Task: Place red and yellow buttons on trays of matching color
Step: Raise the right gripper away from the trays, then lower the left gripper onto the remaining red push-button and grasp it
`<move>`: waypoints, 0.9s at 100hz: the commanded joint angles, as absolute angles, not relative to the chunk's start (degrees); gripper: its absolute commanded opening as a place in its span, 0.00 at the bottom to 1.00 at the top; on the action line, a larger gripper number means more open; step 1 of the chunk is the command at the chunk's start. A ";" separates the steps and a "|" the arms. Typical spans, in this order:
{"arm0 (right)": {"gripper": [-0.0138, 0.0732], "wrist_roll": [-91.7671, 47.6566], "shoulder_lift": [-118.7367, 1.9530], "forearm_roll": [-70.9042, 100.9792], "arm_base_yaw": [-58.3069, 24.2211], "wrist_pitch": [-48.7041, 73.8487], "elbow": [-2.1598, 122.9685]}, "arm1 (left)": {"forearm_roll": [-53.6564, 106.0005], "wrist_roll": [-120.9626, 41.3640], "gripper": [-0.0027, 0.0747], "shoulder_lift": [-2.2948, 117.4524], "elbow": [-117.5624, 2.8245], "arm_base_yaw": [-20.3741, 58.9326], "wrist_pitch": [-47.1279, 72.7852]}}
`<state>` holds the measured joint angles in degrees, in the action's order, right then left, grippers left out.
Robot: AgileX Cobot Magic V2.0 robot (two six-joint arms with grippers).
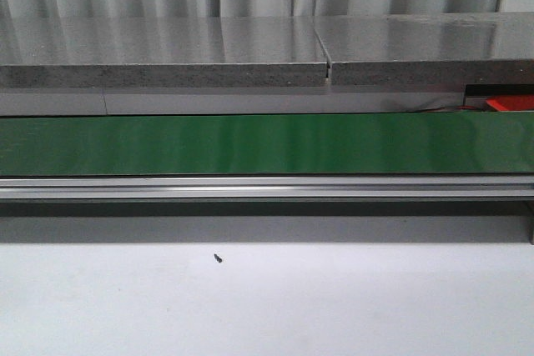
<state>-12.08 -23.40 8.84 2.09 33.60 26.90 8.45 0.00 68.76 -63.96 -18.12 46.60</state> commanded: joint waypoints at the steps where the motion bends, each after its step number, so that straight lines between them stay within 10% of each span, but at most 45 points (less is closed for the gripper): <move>1: 0.08 -12.52 -23.63 8.70 1.93 30.09 28.31 | 9.70 0.77 0.61 71.19 -67.91 -20.91 44.94; 90: 0.08 -12.52 -23.63 8.70 1.93 30.09 28.31 | 9.50 -4.87 0.67 110.41 -99.06 -29.56 66.41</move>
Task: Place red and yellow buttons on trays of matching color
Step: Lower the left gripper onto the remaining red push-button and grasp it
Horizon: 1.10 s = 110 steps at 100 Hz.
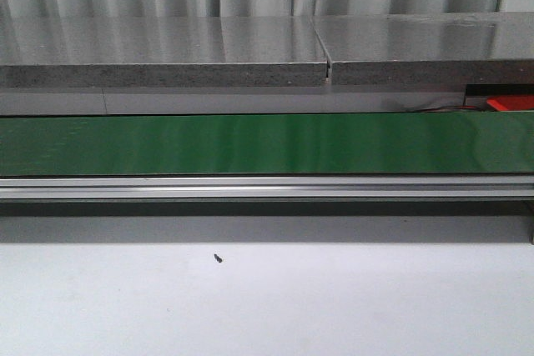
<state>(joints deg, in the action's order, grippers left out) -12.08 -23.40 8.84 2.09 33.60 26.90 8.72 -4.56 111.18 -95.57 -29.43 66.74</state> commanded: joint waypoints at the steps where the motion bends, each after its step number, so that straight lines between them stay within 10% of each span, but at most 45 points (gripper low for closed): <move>1: 0.08 -12.52 -23.63 8.70 1.93 30.09 28.31 | 9.31 -4.87 0.67 110.76 -99.20 -29.56 66.41; 74: 0.08 -12.52 -23.63 8.70 1.93 30.09 28.31 | 6.73 -4.67 0.67 119.30 -102.25 -29.56 52.97; 110: 0.08 -12.52 -23.63 8.70 1.93 30.09 28.31 | 6.73 -4.93 0.32 119.30 -102.25 -29.56 52.08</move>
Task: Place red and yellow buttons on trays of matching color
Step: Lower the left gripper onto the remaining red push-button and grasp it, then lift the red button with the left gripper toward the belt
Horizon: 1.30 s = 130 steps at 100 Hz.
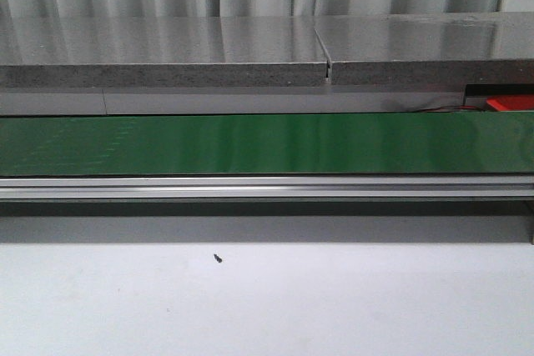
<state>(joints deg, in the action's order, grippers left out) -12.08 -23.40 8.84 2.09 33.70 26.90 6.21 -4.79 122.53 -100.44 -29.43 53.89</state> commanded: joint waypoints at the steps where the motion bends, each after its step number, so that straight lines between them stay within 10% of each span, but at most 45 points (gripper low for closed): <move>1: 0.08 -12.52 -23.63 8.70 1.93 30.09 28.31 | 6.73 -4.90 0.32 119.30 -102.25 -29.56 52.08; 130: 0.08 -12.52 -23.63 8.70 1.93 30.09 28.31 | 11.69 -6.84 0.27 97.97 -84.10 -16.58 51.01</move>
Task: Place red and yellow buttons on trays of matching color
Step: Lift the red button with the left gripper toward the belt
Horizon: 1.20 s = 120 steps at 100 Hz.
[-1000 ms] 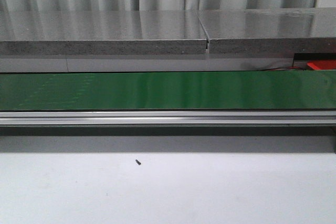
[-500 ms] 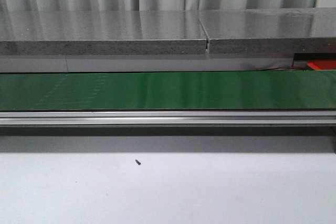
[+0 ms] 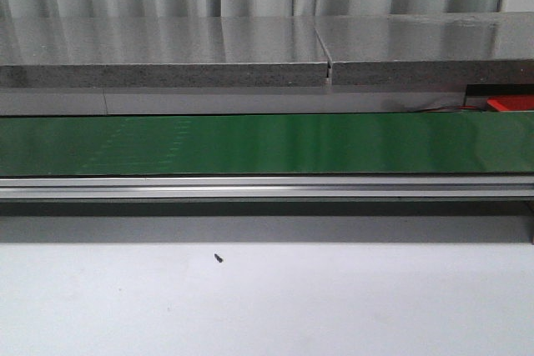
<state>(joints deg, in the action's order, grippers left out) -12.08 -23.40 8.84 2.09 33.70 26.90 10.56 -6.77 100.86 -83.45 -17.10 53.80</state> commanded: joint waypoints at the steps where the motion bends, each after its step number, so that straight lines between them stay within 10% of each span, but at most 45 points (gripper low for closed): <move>1: 0.08 -12.52 -23.63 8.70 1.93 30.09 28.31 | 11.69 -6.84 0.27 97.97 -83.95 -16.58 50.91; 14: 0.08 -12.52 -23.63 8.70 1.93 30.02 28.31 | 11.69 -6.84 0.30 97.97 -83.38 -16.58 50.64; 41: 0.08 -12.52 -23.63 8.70 1.93 30.02 28.31 | 17.12 -8.07 0.72 97.70 -83.38 -16.58 50.30; 120: 0.08 -12.52 -23.63 8.70 1.93 30.07 28.31 | 8.88 -1.63 0.72 99.60 -91.79 -23.93 51.69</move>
